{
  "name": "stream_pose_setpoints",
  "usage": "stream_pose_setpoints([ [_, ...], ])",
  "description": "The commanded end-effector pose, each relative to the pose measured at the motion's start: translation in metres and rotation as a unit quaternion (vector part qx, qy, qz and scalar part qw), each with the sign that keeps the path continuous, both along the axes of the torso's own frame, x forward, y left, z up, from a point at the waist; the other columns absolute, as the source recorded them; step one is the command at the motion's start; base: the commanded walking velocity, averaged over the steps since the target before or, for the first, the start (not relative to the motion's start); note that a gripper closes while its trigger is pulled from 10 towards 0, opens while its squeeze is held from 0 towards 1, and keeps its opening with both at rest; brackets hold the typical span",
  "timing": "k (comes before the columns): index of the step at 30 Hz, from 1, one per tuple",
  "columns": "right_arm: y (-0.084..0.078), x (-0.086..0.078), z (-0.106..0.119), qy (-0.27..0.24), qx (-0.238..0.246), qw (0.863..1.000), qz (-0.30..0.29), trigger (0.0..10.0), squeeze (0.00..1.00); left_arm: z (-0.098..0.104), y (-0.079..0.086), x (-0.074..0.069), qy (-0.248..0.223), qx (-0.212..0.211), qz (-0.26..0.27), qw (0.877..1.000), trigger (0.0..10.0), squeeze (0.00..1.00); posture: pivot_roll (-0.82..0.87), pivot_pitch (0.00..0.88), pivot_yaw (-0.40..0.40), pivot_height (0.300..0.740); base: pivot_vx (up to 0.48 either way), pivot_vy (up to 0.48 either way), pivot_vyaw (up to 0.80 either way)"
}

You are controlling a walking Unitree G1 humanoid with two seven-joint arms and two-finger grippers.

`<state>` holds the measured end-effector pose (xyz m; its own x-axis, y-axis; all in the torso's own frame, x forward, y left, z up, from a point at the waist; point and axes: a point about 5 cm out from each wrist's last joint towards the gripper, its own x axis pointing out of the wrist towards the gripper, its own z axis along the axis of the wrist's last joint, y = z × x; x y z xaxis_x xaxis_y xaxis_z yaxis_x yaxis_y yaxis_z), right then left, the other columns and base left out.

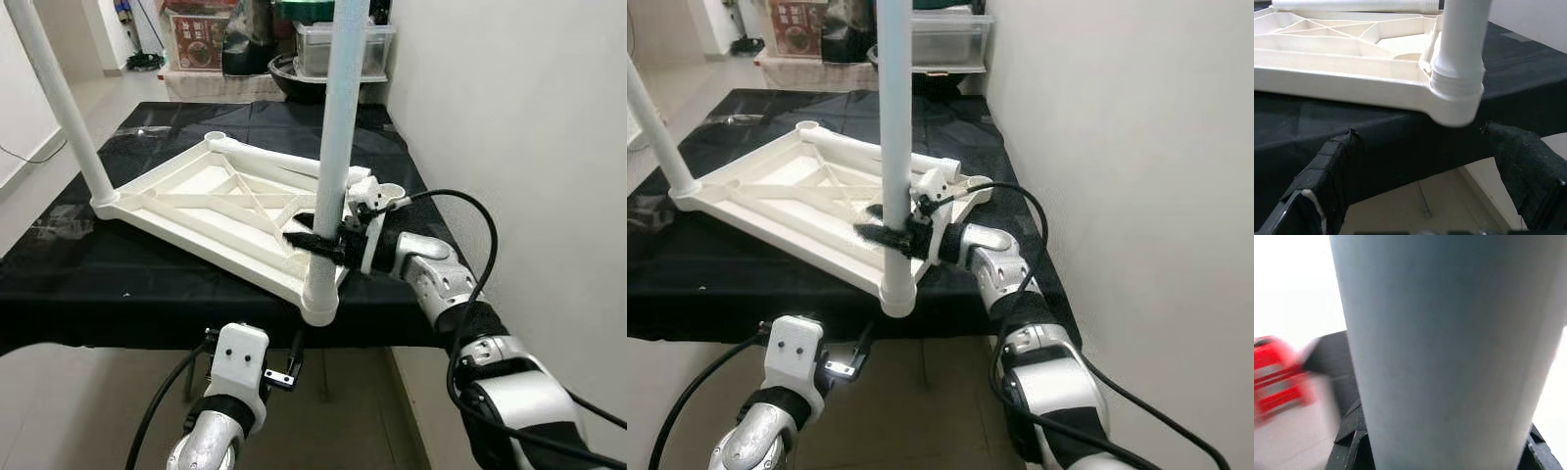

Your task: Building children table

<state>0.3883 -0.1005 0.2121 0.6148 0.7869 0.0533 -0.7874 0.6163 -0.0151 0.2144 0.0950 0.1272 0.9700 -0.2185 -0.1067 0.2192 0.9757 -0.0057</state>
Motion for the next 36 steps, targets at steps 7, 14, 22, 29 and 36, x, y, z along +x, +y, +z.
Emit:
stream_pose_setpoints([
  [7, -0.041, 0.011, -0.015, 0.032, 0.032, 0.909, -0.413, 0.0, 0.00, -0.002, 0.001, 0.001, 0.005, 0.000, -0.002, 1.000, 10.0, 0.00, 0.11, 0.075, -0.019, 0.740, 0.000, 0.000, 0.00],
  [14, -0.048, -0.002, -0.027, 0.057, 0.073, 0.823, -0.561, 0.0, 0.00, -0.002, 0.001, 0.003, 0.004, 0.001, -0.003, 1.000, 10.0, 0.00, 0.11, 0.074, -0.017, 0.740, 0.000, 0.000, 0.00],
  [22, 0.000, -0.008, -0.025, 0.078, 0.124, 0.814, -0.561, 10.0, 1.00, -0.001, 0.001, 0.004, 0.001, 0.002, -0.001, 1.000, 10.0, 0.00, 0.11, 0.080, -0.021, 0.740, 0.000, 0.000, 0.00],
  [29, 0.001, -0.005, -0.007, 0.034, 0.164, 0.867, -0.470, 10.0, 0.00, -0.001, 0.000, 0.005, 0.001, 0.000, 0.000, 1.000, 10.0, 0.00, 0.11, 0.085, -0.022, 0.740, 0.000, 0.000, 0.00],
  [36, -0.028, -0.008, 0.002, -0.010, 0.095, 0.986, -0.140, 10.0, 0.00, -0.001, 0.000, 0.006, 0.002, -0.002, -0.002, 1.000, 10.0, 0.00, 0.10, 0.092, -0.018, 0.740, 0.000, 0.000, 0.00],
])
